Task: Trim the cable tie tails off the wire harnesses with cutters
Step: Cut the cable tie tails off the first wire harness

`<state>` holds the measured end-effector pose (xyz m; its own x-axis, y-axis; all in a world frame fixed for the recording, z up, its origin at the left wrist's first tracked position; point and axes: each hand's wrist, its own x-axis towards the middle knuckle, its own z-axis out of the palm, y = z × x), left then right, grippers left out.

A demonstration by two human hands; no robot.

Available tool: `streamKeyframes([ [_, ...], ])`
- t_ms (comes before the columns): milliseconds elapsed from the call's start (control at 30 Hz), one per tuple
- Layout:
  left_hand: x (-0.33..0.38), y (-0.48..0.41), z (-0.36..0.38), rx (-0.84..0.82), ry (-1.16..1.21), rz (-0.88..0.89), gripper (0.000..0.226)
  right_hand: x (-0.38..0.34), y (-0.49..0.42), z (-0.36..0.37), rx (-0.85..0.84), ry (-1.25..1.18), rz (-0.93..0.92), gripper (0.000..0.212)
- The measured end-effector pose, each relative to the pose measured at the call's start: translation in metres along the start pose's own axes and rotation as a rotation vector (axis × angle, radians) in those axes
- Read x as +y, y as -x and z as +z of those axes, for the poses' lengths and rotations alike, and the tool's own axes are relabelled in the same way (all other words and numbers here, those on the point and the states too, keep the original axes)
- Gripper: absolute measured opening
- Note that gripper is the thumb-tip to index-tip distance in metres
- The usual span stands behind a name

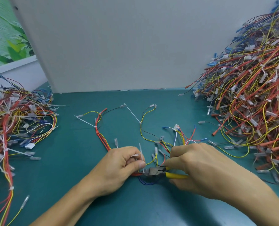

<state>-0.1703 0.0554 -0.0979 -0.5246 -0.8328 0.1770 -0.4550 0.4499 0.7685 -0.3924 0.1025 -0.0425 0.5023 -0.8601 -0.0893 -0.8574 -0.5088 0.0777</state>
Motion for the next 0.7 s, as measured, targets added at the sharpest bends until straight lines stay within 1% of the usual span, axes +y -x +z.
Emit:
streamKeyframes([
  [167, -0.003, 0.000, 0.000, 0.004, 0.042, 0.009, 0.019, -0.002, 0.002, 0.001, 0.011, 0.014, 0.001, 0.031],
  [300, -0.005, 0.001, -0.001, 0.022, 0.076, -0.014, 0.014, -0.003, 0.003, 0.002, 0.055, 0.007, 0.001, 0.031],
  [367, -0.004, 0.002, -0.001, 0.037, 0.144, -0.044, 0.015, -0.004, 0.003, 0.002, 0.091, -0.014, -0.013, 0.031],
  [433, -0.002, 0.003, -0.001, 0.083, 0.345, -0.110, 0.014, -0.003, 0.003, 0.002, 0.152, -0.071, -0.020, 0.033],
  [500, 0.001, 0.002, -0.004, 0.164, 0.682, -0.197, 0.011, -0.001, 0.003, 0.000, 0.215, -0.165, -0.035, 0.032],
  [567, 0.002, 0.001, -0.015, 0.243, 0.960, -0.216, 0.017, -0.001, 0.002, 0.000, 0.247, -0.278, -0.077, 0.028],
  [633, 0.000, 0.000, -0.028, 0.291, 1.073, -0.188, 0.013, -0.003, -0.001, 0.005, 0.235, -0.326, -0.120, 0.029],
  [700, -0.004, 0.001, -0.038, 0.316, 1.070, -0.178, 0.013, -0.009, -0.005, 0.015, 0.219, -0.323, -0.156, 0.029],
])
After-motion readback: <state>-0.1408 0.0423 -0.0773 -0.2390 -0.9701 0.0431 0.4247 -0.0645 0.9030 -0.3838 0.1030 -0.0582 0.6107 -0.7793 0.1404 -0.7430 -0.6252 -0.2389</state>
